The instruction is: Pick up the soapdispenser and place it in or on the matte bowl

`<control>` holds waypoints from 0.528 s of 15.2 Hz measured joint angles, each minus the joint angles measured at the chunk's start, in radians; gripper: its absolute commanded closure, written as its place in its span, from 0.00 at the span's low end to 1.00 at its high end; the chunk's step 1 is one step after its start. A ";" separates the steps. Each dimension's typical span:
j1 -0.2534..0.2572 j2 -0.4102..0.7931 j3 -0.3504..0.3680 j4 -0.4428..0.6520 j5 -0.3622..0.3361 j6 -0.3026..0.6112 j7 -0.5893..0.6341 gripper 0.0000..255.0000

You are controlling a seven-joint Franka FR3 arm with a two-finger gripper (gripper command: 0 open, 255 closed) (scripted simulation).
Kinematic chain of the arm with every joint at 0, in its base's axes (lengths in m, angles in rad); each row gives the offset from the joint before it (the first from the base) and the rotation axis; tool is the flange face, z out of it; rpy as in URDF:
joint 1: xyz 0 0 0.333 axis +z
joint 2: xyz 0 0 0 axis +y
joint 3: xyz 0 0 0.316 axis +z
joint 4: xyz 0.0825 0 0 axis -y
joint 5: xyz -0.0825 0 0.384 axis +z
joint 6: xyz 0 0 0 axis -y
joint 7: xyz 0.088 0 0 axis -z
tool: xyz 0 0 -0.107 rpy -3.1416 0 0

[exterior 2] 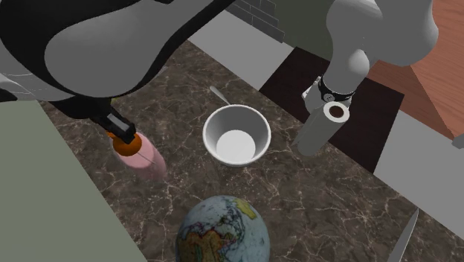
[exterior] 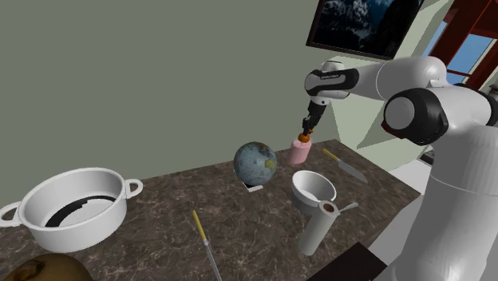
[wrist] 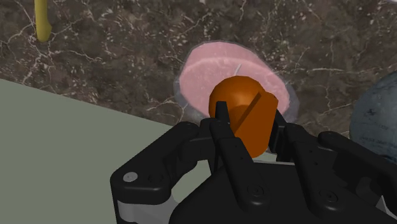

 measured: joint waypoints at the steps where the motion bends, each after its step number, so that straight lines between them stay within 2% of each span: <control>1: 0.003 -0.007 0.000 0.001 -0.003 -0.008 0.004 1.00; 8: -0.002 -0.014 -0.004 0.088 -0.008 -0.101 0.006 1.00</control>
